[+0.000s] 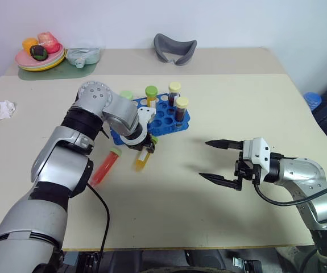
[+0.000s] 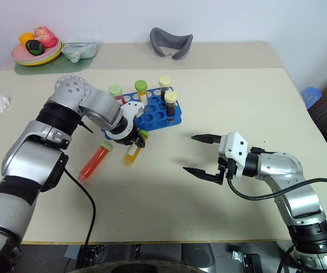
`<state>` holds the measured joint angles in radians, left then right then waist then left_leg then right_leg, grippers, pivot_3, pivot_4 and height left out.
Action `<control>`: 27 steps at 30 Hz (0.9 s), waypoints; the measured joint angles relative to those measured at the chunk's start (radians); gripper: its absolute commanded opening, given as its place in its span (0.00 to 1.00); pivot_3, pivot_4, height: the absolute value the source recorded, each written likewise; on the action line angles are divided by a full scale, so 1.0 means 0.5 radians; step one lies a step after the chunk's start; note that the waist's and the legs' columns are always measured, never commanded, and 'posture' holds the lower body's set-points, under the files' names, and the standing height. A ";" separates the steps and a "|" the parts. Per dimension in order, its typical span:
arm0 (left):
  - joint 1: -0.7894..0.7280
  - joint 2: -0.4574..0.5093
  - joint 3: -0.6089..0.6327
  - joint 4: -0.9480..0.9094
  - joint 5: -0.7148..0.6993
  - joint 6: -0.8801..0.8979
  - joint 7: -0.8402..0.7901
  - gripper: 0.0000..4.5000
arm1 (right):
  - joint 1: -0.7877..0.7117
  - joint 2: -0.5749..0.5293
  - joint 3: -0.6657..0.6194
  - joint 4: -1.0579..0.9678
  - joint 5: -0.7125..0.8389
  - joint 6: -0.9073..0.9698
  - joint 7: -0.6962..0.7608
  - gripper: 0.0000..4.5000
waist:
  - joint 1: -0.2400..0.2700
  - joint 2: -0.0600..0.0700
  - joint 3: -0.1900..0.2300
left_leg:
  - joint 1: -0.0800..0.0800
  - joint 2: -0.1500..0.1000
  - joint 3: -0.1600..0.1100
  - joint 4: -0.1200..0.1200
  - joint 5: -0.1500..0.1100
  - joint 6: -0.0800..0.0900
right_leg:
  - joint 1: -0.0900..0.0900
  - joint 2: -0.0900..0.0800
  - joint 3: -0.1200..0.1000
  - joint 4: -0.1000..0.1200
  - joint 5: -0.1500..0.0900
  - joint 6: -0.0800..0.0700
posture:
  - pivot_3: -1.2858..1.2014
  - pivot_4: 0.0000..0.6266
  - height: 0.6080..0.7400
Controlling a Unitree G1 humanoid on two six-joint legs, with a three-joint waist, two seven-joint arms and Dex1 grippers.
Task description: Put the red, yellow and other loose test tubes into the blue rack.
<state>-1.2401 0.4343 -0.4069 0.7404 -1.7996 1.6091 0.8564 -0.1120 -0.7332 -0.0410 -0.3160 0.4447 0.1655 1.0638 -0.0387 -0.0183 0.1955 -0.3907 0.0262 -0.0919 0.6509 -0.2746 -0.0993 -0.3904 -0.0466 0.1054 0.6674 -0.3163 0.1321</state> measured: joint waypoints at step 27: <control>0.276 0.357 0.283 -1.437 0.021 -0.465 -0.432 0.18 | -0.114 0.032 0.022 0.084 -0.017 -0.006 0.058 1.00 | -0.013 0.000 0.000 | -0.001 0.000 0.001 -0.003 0.005 -0.008 | -0.003 0.000 0.001 0.001 0.000 0.000 | 0.52 0.24 1.00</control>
<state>-1.1023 0.6126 -0.2656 0.0220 -1.7893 1.3768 0.6402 -0.1690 -0.7171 -0.0300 -0.2741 0.4363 0.1623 1.0929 -0.0453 -0.0184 0.1956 -0.3911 0.0264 -0.0915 0.6495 -0.2723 -0.1034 -0.3920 -0.0468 0.1061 0.6678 -0.3162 0.1320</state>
